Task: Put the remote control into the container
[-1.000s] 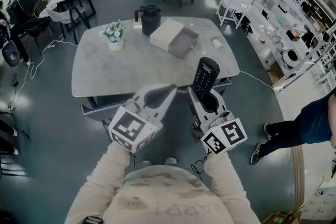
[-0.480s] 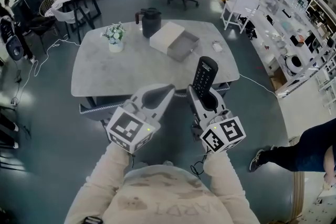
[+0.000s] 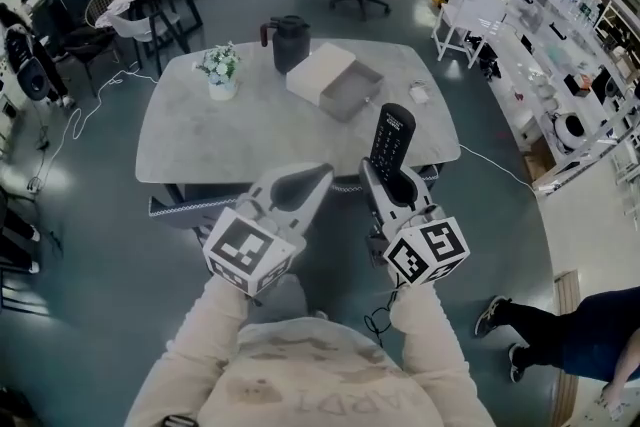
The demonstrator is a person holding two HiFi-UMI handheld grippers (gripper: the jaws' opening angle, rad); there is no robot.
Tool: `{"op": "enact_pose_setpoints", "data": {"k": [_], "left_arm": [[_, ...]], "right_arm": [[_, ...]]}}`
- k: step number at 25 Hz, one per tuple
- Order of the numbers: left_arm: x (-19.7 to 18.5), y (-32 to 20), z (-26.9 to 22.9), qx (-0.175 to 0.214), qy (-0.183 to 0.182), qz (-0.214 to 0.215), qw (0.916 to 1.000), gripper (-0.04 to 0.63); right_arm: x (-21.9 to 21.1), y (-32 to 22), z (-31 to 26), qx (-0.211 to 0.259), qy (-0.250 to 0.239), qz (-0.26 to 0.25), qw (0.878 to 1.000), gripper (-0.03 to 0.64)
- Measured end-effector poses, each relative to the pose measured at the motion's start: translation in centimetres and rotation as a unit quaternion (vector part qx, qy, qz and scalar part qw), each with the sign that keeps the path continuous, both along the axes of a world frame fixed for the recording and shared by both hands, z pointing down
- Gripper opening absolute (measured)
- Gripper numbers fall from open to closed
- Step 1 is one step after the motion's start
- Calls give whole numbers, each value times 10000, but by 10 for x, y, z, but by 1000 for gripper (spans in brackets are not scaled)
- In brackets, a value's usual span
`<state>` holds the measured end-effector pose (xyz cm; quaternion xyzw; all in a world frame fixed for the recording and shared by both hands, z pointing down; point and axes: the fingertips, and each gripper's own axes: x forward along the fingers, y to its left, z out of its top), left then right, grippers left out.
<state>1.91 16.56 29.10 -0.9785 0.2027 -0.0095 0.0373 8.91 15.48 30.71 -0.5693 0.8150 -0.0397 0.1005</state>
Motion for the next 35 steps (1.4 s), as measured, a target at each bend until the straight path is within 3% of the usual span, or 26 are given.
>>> {"op": "enact_pose_setpoints", "data": {"k": [8,22,35], "left_arm": [[8,-52,9,-97,20,26,9999,12],[10,-187,17,-45,-18,419,9991,12],[0,-239,14,-415,251,567,9972,12]], "right_arm": [[17,-61,19,-258,-40,109,9996,92],[31,-222,46,-661,-26,517,9965,91],[52,-309,77,-1341,-139,881,9870,91]]}}
